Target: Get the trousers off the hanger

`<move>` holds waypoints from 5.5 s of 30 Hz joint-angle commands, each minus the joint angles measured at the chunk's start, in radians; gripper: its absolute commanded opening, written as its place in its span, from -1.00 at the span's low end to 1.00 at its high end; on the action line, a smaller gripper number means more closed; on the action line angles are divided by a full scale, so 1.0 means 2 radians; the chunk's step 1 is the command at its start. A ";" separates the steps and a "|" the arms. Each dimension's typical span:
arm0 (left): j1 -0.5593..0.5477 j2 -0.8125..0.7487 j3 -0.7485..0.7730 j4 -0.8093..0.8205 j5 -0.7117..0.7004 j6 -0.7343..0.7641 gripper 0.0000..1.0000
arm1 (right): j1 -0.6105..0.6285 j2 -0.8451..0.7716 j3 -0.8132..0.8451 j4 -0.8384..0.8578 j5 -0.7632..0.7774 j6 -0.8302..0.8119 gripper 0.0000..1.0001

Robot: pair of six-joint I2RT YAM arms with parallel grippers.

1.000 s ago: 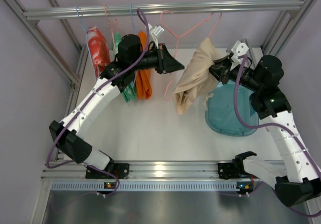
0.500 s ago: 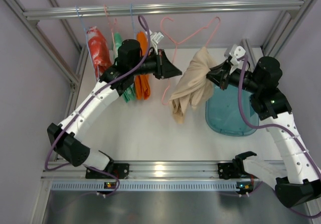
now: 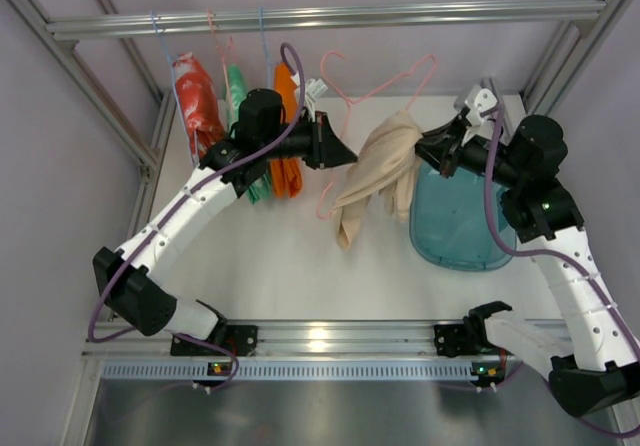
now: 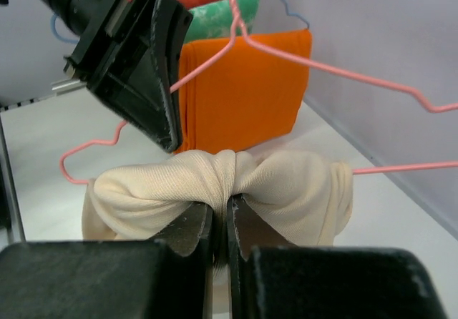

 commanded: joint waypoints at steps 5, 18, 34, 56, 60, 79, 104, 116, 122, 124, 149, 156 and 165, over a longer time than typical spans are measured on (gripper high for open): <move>0.004 -0.026 -0.025 -0.001 -0.022 0.025 -1.00 | -0.005 0.003 0.111 0.138 0.061 0.089 -1.00; 0.000 -0.034 -0.067 -0.015 -0.033 0.045 -1.00 | -0.006 0.001 0.199 0.167 0.179 0.110 -1.00; -0.015 -0.074 -0.021 -0.029 -0.070 0.094 -1.00 | -0.006 -0.139 0.063 0.079 0.448 0.014 -1.00; -0.015 -0.003 0.171 -0.248 -0.188 0.156 -1.00 | -0.006 -0.104 -0.239 0.173 0.542 -0.025 -1.00; -0.017 0.019 0.200 -0.278 -0.230 0.144 -1.00 | -0.007 -0.059 -0.242 0.132 0.522 -0.006 -0.65; -0.017 0.079 0.287 -0.279 -0.296 0.062 -1.00 | -0.012 -0.073 -0.137 0.058 0.263 0.078 0.99; -0.053 0.097 0.320 -0.261 -0.399 0.004 -1.00 | 0.222 0.124 0.021 0.212 0.290 0.315 0.38; -0.058 0.092 0.320 -0.256 -0.372 -0.004 -1.00 | 0.252 0.164 0.026 0.256 0.280 0.313 0.24; -0.060 0.089 0.317 -0.255 -0.363 -0.008 -1.00 | 0.252 0.178 0.036 0.268 0.272 0.293 0.05; -0.060 0.088 0.316 -0.254 -0.359 -0.008 -1.00 | 0.252 0.181 0.035 0.275 0.269 0.292 -0.07; -0.060 0.012 0.255 -0.212 -0.395 0.054 0.72 | 0.206 0.153 0.012 0.284 0.194 0.427 -1.00; -0.060 -0.029 0.221 -0.173 -0.396 0.101 0.97 | 0.195 0.154 0.002 0.297 0.171 0.448 -1.00; -0.059 -0.070 0.198 -0.119 -0.484 0.193 0.97 | 0.140 0.200 0.035 0.327 0.122 0.479 -1.00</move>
